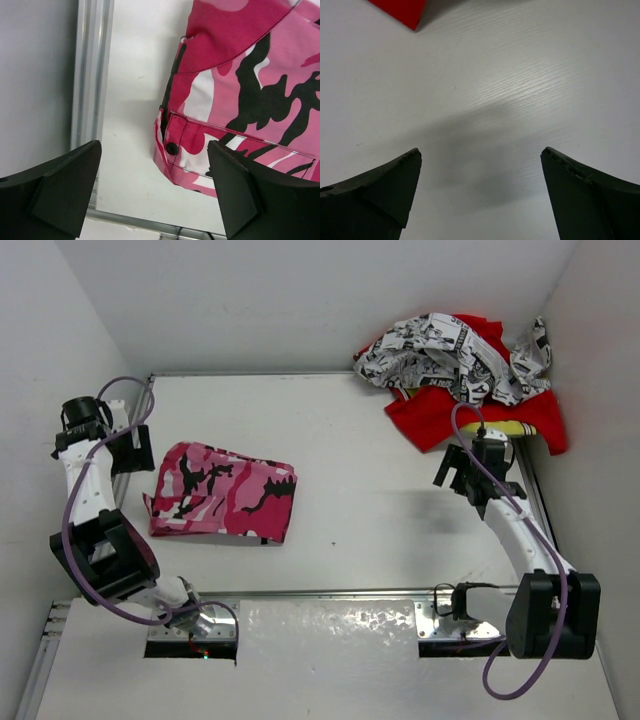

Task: Fold and stack the trousers
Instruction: Neatly place the folded trousers to the corner

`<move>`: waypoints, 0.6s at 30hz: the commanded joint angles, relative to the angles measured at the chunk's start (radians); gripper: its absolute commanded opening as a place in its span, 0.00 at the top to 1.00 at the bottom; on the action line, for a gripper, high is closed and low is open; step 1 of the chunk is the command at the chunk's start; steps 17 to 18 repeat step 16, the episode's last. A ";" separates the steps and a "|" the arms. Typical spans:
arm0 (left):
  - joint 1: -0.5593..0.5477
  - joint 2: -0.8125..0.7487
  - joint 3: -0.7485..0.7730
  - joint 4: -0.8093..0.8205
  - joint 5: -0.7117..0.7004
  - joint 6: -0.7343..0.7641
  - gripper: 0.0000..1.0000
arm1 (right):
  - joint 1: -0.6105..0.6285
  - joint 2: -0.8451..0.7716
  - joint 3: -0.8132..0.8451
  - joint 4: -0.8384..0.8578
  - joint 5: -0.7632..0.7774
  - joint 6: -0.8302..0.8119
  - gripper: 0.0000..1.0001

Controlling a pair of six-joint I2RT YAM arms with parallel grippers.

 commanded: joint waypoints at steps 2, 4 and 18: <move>0.031 -0.037 -0.069 0.062 -0.030 -0.136 0.14 | 0.001 -0.004 0.022 -0.023 0.116 -0.020 0.01; 0.045 -0.037 -0.095 0.077 -0.028 -0.180 0.14 | 0.001 0.002 0.022 -0.026 0.121 -0.019 0.01; 0.052 -0.054 -0.148 0.118 -0.050 -0.173 0.14 | 0.001 -0.017 -0.020 0.016 0.171 -0.013 0.01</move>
